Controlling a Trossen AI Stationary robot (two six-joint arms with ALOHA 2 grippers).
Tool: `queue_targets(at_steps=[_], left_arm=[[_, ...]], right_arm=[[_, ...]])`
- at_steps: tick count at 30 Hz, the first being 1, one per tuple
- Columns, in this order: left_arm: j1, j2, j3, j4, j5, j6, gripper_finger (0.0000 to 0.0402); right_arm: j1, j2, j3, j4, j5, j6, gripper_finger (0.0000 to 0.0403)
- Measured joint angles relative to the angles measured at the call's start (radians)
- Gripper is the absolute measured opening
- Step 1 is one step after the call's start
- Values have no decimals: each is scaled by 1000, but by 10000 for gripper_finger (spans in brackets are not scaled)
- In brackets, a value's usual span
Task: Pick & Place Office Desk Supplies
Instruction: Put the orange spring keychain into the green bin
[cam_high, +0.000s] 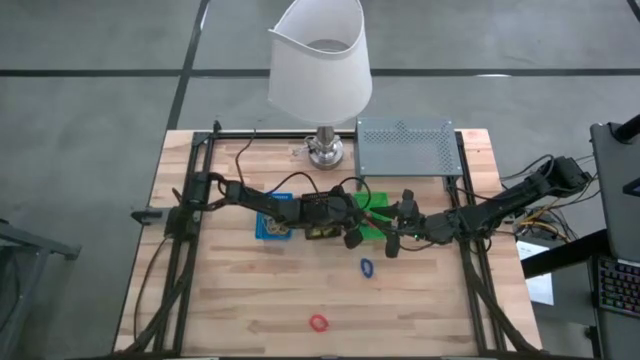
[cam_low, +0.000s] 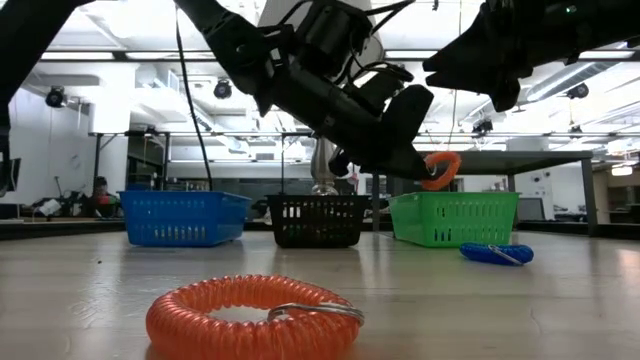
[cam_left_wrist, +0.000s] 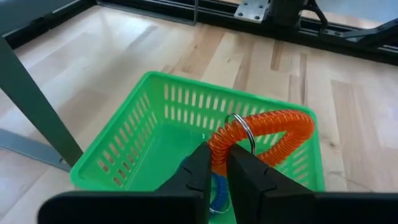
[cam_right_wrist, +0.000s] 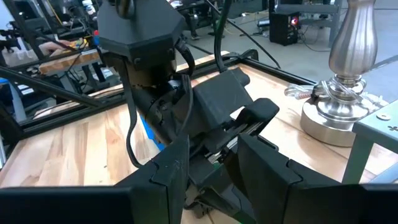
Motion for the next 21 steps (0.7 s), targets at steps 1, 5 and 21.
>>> queue_targets(at_steps=[1,5,21], left_arm=[[0,0,0,-6,0,0,42],[2,0,0,-24,0,1,49],[3,0,0,-23,18,3,128]], right_arm=[[0,0,0,0,0,0,134],[0,0,0,0,0,0,134],[0,0,0,0,0,0,134]])
